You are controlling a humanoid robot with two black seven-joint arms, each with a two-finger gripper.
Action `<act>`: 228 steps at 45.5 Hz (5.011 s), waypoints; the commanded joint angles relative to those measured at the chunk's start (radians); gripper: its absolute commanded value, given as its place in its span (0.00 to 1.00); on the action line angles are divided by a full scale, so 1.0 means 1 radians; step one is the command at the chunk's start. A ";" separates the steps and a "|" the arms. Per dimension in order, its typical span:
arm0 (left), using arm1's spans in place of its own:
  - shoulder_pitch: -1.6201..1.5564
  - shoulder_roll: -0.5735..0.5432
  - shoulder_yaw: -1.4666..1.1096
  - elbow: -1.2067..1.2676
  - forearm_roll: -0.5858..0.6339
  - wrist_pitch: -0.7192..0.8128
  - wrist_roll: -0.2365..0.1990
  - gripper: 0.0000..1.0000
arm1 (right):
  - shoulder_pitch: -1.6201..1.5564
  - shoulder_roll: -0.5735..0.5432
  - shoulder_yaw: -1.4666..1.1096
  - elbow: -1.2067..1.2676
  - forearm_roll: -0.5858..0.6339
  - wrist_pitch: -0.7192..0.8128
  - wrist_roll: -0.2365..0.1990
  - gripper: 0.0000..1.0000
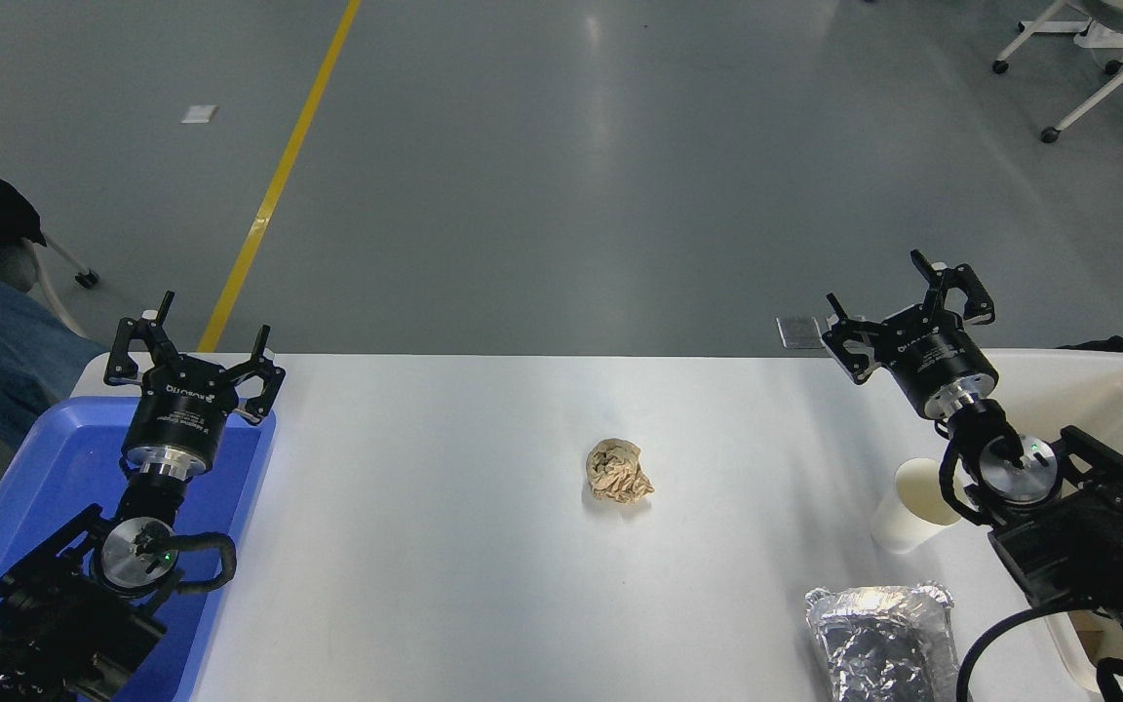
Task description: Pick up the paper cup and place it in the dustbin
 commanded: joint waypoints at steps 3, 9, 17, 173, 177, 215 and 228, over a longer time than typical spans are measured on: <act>-0.001 0.002 0.001 0.000 0.001 0.000 0.002 1.00 | -0.008 0.009 0.016 0.002 0.015 0.001 0.002 1.00; 0.000 0.002 0.002 0.000 -0.002 0.000 -0.003 1.00 | -0.001 0.007 0.002 0.004 0.002 0.003 0.002 1.00; 0.000 0.002 0.002 0.000 -0.002 0.000 -0.003 1.00 | 0.088 -0.017 -0.080 0.033 -0.100 0.003 -0.008 1.00; 0.000 0.002 0.000 0.000 -0.005 0.000 -0.006 1.00 | 0.614 -0.273 -1.699 0.504 -1.193 -0.296 -0.019 0.99; 0.000 0.002 0.000 0.000 -0.005 0.000 -0.004 1.00 | 0.598 -0.270 -1.691 0.495 -1.188 -0.307 -0.019 0.97; 0.000 0.002 0.001 -0.001 -0.003 0.000 -0.004 1.00 | 0.780 -0.295 -1.716 0.631 -1.188 -0.286 0.004 0.00; 0.000 0.002 0.002 -0.001 -0.003 0.000 -0.004 1.00 | 1.280 -0.381 -1.825 0.906 -1.188 -0.073 0.001 0.00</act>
